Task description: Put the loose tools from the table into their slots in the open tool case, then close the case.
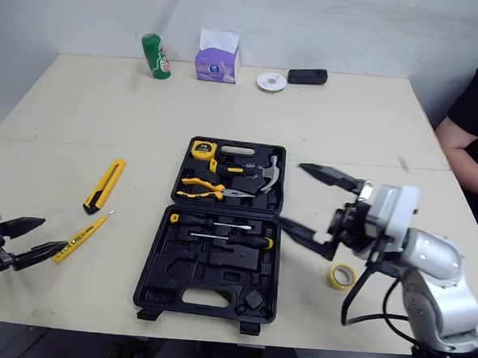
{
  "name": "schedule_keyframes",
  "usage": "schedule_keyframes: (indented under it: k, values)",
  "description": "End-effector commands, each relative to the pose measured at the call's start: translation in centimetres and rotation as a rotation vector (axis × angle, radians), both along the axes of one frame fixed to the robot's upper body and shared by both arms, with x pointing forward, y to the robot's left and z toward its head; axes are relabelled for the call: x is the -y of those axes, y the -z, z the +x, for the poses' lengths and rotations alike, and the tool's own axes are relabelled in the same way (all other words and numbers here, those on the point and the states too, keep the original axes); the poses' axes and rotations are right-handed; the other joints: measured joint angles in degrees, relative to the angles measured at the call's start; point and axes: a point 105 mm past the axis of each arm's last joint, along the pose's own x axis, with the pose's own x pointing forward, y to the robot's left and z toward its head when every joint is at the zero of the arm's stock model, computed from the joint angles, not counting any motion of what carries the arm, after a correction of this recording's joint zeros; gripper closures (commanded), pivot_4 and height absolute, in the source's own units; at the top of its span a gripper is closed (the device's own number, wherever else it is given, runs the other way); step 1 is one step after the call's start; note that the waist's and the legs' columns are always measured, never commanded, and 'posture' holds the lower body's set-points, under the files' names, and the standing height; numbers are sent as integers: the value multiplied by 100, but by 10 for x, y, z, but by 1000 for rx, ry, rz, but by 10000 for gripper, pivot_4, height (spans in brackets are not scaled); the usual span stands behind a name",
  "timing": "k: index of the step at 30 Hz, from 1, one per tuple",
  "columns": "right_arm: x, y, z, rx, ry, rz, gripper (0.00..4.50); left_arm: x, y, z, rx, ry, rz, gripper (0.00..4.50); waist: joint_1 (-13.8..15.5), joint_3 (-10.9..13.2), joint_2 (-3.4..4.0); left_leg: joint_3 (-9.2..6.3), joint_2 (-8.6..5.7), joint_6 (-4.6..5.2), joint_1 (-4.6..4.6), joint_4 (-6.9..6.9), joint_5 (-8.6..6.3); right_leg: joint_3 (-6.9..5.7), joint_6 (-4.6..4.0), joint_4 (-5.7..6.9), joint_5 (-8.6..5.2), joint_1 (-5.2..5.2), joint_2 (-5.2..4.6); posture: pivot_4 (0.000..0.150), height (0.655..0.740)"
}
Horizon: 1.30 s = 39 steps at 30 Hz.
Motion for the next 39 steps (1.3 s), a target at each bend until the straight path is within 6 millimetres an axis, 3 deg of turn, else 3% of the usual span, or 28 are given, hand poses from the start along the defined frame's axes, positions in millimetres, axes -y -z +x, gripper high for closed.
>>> schedule_keyframes:
  k: [1, 9, 19, 22, 29, 33, 39]
  values:
    - [-16, -1, -13, 26, -111, -6, 506, 3, 13, 0, -37, 14, 61, 0, 1, -2, -4, 0, 0, 0, 0, 1, 0, -1, 0, -4, 0, 2, 0, 1500, 7400]
    - [-28, 6, -21, 35, -227, -41, 506, 2, 24, 11, -87, -2, 82, 0, 62, 0, -8, -6, 0, 0, 1, 6, 1, -6, 0, 4, 0, 2, 0, 1500, 7400]
    - [-22, 13, -10, 23, -156, -50, 506, 0, 37, 13, -136, 32, 98, 0, 114, -1, -6, -6, 0, -1, 4, 7, 2, -6, -1, 8, 0, 2, -1, 1500, 7400]
    - [-21, 15, -10, 18, -141, -56, 0, 0, 46, 13, -151, 57, 106, 8395, 125, -7, 5, -6, -1, -2, 6, 9, 2, -7, -1, 13, -1, 3, -1, 1500, 7400]
    - [-19, 17, -10, 13, -118, -62, 0, -4, 57, 12, -156, 46, 102, 39308, 119, -23, 37, -5, -1, 0, 13, 9, 4, -5, -2, 22, -1, 4, -1, 1500, 7400]
    - [-18, 19, -9, 7, -105, -64, 0, -7, 57, 14, -127, 31, 90, 39364, 119, -28, 47, -5, 0, -4, 18, 8, 11, -5, -4, 31, -2, 4, -1, 1500, 7400]
    - [-13, 24, -7, 2, -75, -78, 0, 7, 21, 28, 80, 153, 13, 39364, 120, -29, 47, -6, 0, -6, 18, 10, 18, -6, -7, 45, -1, 0, -1, 1500, 7400]
